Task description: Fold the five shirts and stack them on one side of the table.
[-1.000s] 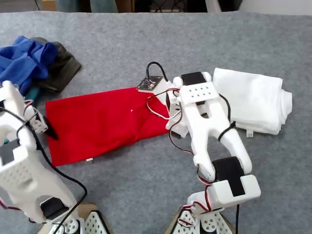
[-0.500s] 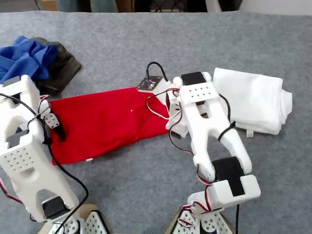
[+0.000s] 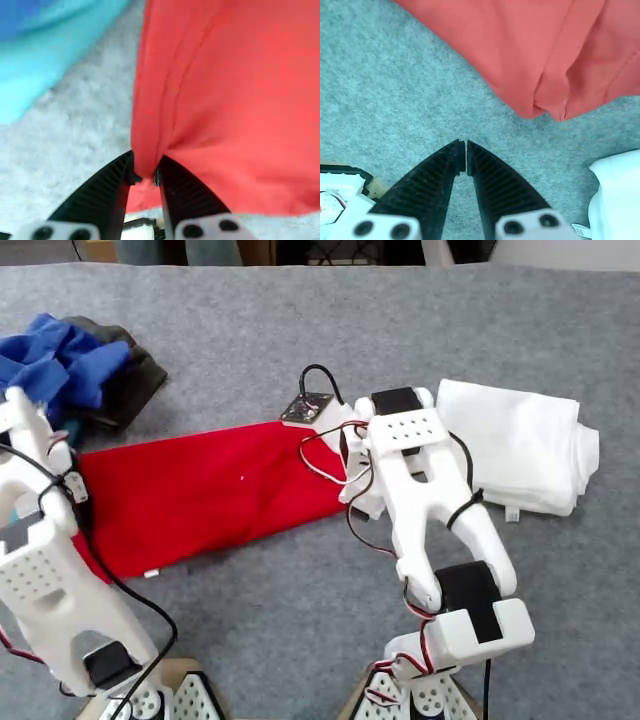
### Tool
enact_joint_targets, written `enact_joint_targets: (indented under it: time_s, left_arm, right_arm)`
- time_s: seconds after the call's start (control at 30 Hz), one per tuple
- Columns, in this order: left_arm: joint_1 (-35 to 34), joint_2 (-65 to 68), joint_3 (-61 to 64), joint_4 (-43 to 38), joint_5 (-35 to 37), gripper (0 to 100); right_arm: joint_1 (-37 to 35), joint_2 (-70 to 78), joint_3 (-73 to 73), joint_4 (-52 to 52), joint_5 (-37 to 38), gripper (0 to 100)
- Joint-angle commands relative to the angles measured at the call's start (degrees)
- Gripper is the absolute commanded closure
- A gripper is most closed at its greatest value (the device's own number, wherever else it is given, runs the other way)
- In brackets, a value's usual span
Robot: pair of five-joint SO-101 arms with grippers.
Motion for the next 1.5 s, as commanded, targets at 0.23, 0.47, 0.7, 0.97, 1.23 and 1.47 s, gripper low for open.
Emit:
enact_joint_targets:
  time_s: [0.23, 0.47, 0.7, 0.97, 1.23, 1.47]
  left_arm:
    - [23.69, -8.79, -0.92, 1.05, 6.77, 97]
    - [35.47, -8.79, -9.45, 1.05, 14.33, 97]
    - [43.56, -8.70, -16.04, -1.05, 17.58, 97]
    - [52.97, -8.70, -16.57, -8.09, 21.01, 97]
    - [60.26, -8.00, -16.66, -15.56, 21.01, 97]
    - [63.69, -4.04, -18.68, -18.99, 21.10, 97]
  right_arm:
    - [2.55, -1.98, -5.93, -0.35, -0.35, 98.4]
    - [5.54, -2.07, -14.99, 0.44, -0.44, 98.4]
    - [13.10, -2.07, -25.63, 1.93, -0.09, 98.4]
    - [19.43, -1.98, -34.68, 1.58, 1.32, 98.4]
    - [27.52, -1.80, -34.95, 0.35, 6.86, 98.4]
    - [31.91, -1.54, -34.95, 0.18, 9.49, 98.4]
